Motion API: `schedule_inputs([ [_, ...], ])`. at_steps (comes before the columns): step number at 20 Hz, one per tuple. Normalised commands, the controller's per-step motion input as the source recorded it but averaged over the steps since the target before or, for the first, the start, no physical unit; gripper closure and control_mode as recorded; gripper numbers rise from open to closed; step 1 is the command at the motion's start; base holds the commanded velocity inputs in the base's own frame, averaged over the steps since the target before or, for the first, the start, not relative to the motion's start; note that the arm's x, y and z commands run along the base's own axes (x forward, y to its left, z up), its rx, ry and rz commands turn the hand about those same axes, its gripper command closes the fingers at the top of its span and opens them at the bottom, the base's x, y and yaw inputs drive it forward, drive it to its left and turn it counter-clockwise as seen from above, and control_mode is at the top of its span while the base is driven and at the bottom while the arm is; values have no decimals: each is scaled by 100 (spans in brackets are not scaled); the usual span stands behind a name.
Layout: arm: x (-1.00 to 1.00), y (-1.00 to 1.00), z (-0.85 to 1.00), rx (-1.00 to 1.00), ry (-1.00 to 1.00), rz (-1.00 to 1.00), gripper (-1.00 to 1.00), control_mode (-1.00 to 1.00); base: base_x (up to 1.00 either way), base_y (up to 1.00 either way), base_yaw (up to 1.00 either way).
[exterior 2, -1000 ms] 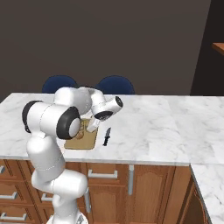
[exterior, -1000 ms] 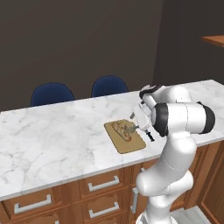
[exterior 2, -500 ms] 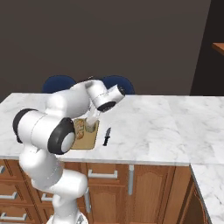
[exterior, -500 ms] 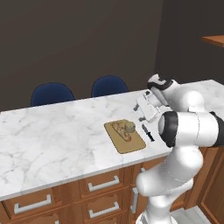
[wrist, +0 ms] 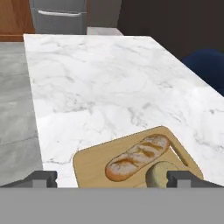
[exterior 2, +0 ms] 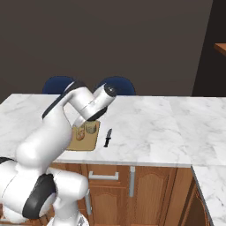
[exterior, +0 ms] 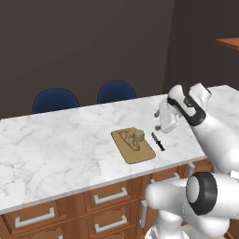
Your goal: Retrieve the sausage and cheese from the fridge and place them on the cutting board on the counter.
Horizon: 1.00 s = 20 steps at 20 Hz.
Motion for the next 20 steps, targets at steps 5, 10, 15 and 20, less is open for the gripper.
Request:
schedule_inputs([
  [5,-93,7,75,-2,0,-18,-100,-100,0,0,0],
  [10,-99,7,65,0,0,-22,-100,-100,0,0,0],
  [15,-55,16,23,0,0,-39,-100,-100,0,0,0],
  [20,-27,9,8,0,2,-50,-100,-100,0,0,0],
])
